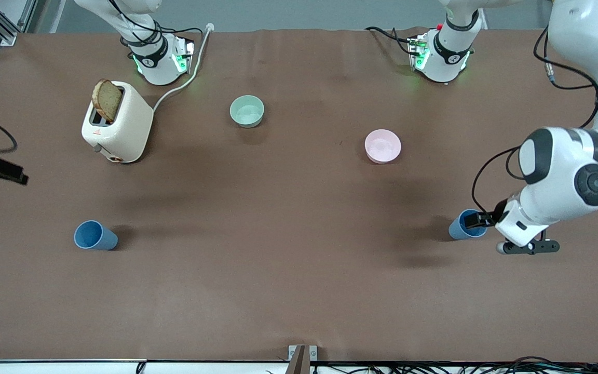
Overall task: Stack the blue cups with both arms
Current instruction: 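Reach both grippers down to grasp the two blue cups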
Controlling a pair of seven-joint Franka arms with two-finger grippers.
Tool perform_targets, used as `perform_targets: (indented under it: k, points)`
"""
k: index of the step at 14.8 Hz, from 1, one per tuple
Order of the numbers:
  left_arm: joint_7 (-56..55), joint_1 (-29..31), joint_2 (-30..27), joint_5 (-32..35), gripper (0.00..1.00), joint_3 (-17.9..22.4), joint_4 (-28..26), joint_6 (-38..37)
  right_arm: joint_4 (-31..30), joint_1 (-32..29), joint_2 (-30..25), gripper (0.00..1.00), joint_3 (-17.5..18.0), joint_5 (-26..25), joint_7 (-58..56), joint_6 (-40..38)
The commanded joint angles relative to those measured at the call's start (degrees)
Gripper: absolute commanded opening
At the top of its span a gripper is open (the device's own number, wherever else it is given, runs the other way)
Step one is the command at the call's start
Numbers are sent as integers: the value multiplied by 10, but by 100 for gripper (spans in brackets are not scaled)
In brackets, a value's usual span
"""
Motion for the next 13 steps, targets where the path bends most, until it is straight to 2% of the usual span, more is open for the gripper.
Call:
perform_targets:
  k: [1, 2, 5, 8, 11, 13]
  points:
    - [1, 10, 25, 10, 100, -4, 9, 10, 2, -17, 59, 100, 4, 9, -26, 55]
    - [3, 14, 33, 11, 98, -4, 7, 10, -1, -20, 80, 100, 4, 9, -28, 81]
    - [27, 17, 38, 10, 80, -4, -9, 10, -48, -20, 110, 100, 4, 9, -27, 161]
    - [28, 21, 46, 10, 46, -5, -14, 10, -124, -20, 110, 100, 4, 8, -28, 260]
    - [26, 19, 47, 9, 16, -6, -12, 9, -134, -20, 128, 100, 4, 8, -28, 274]
    - [25, 17, 47, 7, 3, -6, -10, 9, -134, -20, 144, 99, 5, 8, -27, 295]
